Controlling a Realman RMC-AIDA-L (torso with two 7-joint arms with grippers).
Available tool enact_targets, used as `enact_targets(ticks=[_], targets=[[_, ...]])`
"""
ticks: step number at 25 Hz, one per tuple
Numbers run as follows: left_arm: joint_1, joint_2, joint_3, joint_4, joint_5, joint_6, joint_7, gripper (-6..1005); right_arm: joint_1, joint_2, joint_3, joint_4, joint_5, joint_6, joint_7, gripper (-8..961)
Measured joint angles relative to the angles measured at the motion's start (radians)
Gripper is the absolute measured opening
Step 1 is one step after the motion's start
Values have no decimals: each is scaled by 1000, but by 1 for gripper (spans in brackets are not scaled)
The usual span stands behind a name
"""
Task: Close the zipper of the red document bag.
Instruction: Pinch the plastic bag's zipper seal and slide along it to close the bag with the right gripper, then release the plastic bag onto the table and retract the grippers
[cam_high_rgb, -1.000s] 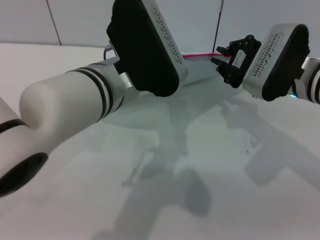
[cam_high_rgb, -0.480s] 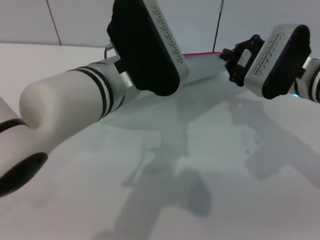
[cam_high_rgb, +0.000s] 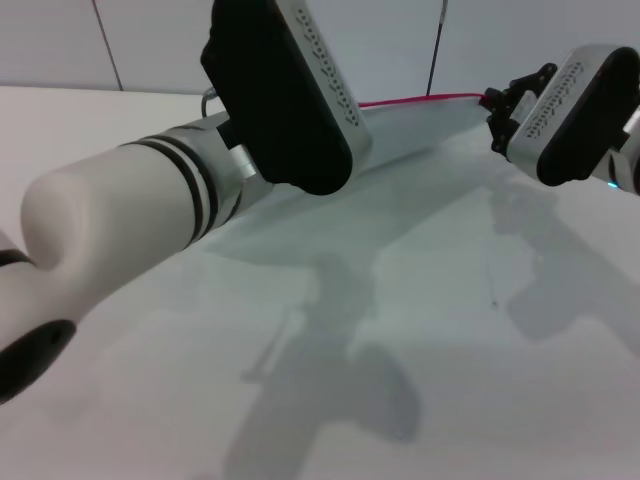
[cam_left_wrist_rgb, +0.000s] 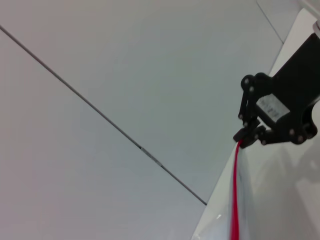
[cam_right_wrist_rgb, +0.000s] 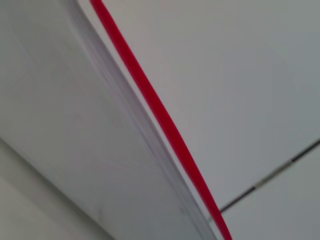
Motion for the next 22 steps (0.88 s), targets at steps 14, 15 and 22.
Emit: enact_targets(ticks=[14,15,22], targets=[[74,0,19,92,20,-12,0,37,57,-4,140,141,0,45,-42,34],[77,-1,19,93,20,-12,0,37,57,-5,144,143,0,47,-42,34],[74,-2,7,72,15,-2,-9,41,55,0,149,146,0,62,-42,61]])
